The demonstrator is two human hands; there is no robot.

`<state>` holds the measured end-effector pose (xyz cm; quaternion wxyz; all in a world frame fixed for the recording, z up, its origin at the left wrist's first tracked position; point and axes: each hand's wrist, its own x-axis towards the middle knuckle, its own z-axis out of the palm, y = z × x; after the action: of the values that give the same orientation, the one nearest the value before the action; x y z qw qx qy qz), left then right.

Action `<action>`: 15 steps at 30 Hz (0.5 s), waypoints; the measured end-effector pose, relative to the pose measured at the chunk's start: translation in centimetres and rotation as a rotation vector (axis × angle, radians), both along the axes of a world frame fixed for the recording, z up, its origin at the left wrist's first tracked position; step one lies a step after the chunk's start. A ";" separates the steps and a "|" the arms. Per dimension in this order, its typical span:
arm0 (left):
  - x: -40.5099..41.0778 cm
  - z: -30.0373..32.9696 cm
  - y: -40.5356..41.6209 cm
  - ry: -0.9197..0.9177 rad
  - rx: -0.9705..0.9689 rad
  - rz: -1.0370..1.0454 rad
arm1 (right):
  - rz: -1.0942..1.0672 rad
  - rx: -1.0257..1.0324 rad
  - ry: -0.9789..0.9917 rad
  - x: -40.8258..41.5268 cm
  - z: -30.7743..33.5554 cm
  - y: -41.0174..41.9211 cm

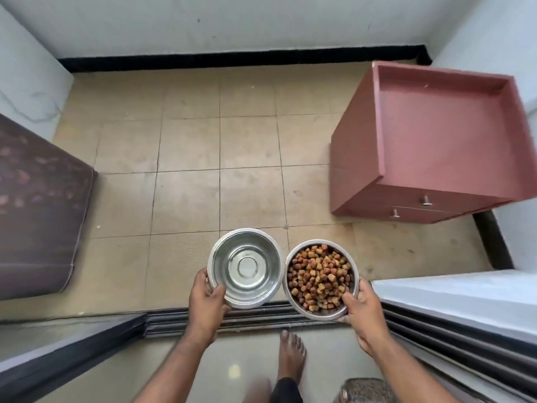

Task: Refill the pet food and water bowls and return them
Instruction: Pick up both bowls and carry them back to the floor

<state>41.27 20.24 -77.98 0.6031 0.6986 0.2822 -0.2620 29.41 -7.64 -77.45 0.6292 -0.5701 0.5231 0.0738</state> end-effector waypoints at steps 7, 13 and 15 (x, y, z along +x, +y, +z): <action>2.7 -17.0 0.7 0.022 0.039 0.034 | 0.011 -0.013 0.039 4.4 -14.8 -1.7; 3.9 -26.9 0.2 0.023 0.025 0.054 | 0.016 0.006 0.069 6.3 -25.2 -3.1; 4.2 -29.6 0.1 0.025 0.028 0.055 | 0.013 0.006 0.068 6.8 -27.9 -3.4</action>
<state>45.43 20.37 -107.53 0.5967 0.6957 0.3126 -0.2497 36.25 -11.02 -105.31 0.6121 -0.5690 0.5402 0.0987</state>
